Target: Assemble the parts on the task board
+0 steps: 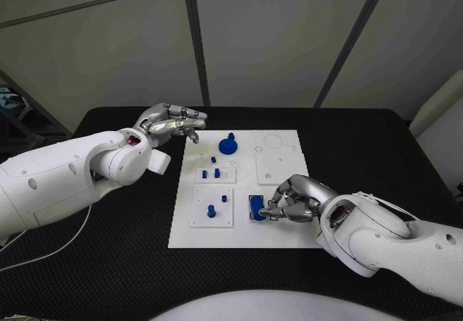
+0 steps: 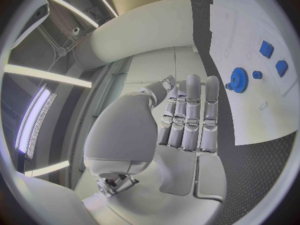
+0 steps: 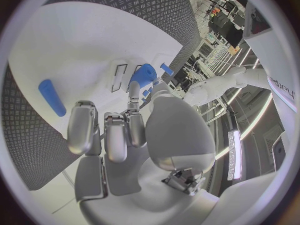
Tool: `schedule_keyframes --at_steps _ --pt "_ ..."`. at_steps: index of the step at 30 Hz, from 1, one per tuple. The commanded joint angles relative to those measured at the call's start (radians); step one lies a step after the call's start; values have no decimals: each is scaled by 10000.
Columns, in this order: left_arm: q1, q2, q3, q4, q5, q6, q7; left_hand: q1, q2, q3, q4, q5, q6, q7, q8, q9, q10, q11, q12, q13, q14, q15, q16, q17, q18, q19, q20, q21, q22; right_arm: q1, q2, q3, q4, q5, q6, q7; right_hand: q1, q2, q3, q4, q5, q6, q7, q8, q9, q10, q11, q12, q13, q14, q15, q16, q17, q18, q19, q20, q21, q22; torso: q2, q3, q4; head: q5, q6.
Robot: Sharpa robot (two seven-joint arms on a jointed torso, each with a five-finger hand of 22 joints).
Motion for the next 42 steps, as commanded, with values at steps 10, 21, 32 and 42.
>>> schedule_keyframes --at_steps 10,21,32,42 --pt "7 26 6 -10 16 123 12 -20 85 -28 -45 26 -43 20 -64 -7 -87 5 -25 -16 -60 2 1 -12 484 -76 -20 -6 15 10 -153 1 -10 -78 362 469 273 146 -6 -112 137 -44 -15 63 11 169 -33 28 1209 1032 -77 68 2595 -126 31 -43 54 22 19 -15 13 -56 14" --pt "5 38 6 0 16 139 7 -20 85 -28 -45 26 -43 20 -64 -7 -87 5 -25 -16 -60 2 1 -12 484 -76 -20 -6 15 11 319 1 -471 -253 258 163 393 383 7 -116 222 -25 -30 73 8 194 -45 60 1249 1033 -85 71 2602 -130 44 -48 66 45 23 -17 43 -46 -1" --pt "5 24 6 -6 16 155 -10 -20 85 -28 -45 26 -43 20 -64 -7 -87 5 -25 -16 -60 2 1 -12 484 -76 -20 -6 15 11 415 2 -571 -326 317 198 399 396 -1 -116 224 -22 -32 76 8 205 -48 77 1266 1033 -86 70 2599 -127 38 -48 59 35 16 -1 3 -4 -58" --pt "-5 20 6 -13 16 174 -12 -20 85 -28 -45 26 -43 20 -64 -7 -87 5 -25 -16 -60 2 1 -12 484 -76 -20 -6 15 10 49 2 -312 -36 -339 841 628 452 -97 -192 431 -374 112 -189 -121 -42 64 -329 931 991 -10 -23 2408 -74 -130 -9 -131 -218 5 2 4 -44 -40"
